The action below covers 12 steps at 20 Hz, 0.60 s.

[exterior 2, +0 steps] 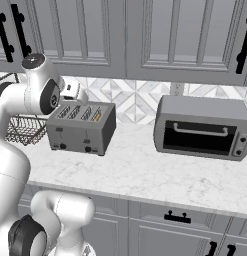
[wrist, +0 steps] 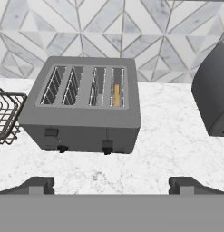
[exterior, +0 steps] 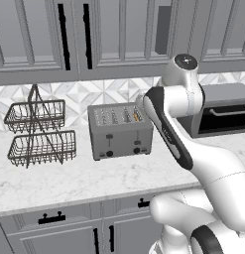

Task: Start the toaster. Once the lever pops up, take the bread to the plate on the dining counter.

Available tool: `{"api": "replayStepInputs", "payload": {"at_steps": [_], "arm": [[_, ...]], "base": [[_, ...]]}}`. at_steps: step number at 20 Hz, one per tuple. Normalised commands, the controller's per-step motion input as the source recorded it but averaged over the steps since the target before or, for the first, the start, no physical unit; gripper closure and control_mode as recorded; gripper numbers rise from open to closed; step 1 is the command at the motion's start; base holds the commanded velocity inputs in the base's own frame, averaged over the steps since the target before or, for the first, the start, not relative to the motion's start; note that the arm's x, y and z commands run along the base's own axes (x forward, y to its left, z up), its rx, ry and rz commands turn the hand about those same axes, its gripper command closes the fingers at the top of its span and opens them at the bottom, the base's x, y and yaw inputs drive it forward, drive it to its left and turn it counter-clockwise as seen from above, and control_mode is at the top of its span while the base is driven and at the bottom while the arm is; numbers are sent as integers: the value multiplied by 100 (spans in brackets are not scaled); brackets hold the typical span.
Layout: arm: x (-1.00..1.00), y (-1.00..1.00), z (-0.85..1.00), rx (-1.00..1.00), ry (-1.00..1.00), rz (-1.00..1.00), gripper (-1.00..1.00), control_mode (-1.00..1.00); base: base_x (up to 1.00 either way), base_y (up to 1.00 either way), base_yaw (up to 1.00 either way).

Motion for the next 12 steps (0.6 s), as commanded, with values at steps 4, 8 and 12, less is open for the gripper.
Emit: {"api": "replayStepInputs", "payload": {"at_steps": [4, 8, 12], "arm": [[0, 0, 0, 0, 0, 0, -100, -100], [0, 0, 0, 0, 0, 0, -100, -100], [0, 0, 0, 0, 0, 0, -100, -100]], "base": [[0, 0, 0], [0, 0, 0], [0, 0, 0]]}}
